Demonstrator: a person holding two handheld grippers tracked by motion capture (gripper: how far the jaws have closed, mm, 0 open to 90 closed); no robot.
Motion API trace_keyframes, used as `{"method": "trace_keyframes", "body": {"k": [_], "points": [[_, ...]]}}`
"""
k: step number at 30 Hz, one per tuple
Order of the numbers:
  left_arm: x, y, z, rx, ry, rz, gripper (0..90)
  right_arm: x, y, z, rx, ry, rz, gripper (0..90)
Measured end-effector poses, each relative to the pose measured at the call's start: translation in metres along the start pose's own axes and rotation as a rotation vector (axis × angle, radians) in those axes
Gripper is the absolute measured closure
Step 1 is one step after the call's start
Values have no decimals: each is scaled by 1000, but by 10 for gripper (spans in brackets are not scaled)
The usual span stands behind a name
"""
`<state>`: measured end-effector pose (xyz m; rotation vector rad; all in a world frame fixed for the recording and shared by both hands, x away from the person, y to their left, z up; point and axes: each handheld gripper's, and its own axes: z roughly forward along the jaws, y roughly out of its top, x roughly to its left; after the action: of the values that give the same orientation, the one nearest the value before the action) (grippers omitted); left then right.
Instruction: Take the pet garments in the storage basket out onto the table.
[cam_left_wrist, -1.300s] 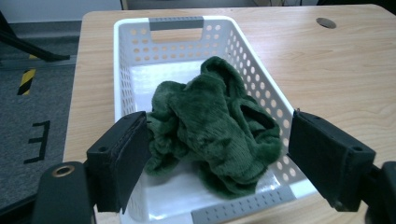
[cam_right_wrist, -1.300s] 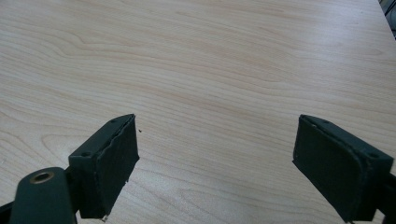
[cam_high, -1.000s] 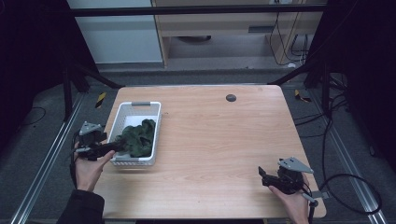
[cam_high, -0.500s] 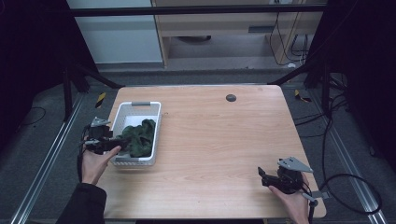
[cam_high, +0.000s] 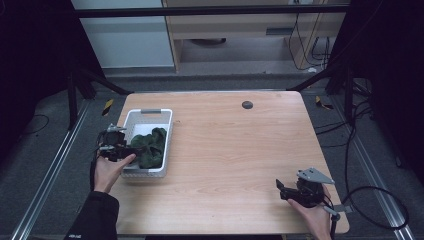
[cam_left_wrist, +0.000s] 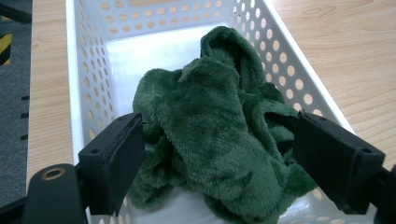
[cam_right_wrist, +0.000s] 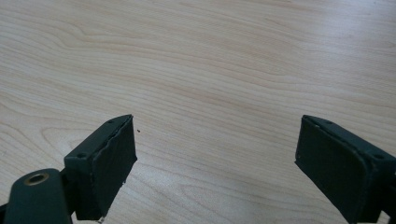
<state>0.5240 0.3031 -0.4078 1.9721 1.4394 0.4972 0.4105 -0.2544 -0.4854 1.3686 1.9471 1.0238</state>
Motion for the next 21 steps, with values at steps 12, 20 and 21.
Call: {"method": "trace_keyframes", "body": {"k": [12, 20, 21], "points": [[-1, 3, 11, 53, -4, 2, 157, 0, 0, 0, 9, 13, 11, 114], [-2, 2, 18, 83, -13, 1, 144, 1, 0, 2, 12, 17, -2, 105], [-2, 2, 19, 87, -14, -1, 143, 1, 0, 2, 13, 19, 1, 103]]}}
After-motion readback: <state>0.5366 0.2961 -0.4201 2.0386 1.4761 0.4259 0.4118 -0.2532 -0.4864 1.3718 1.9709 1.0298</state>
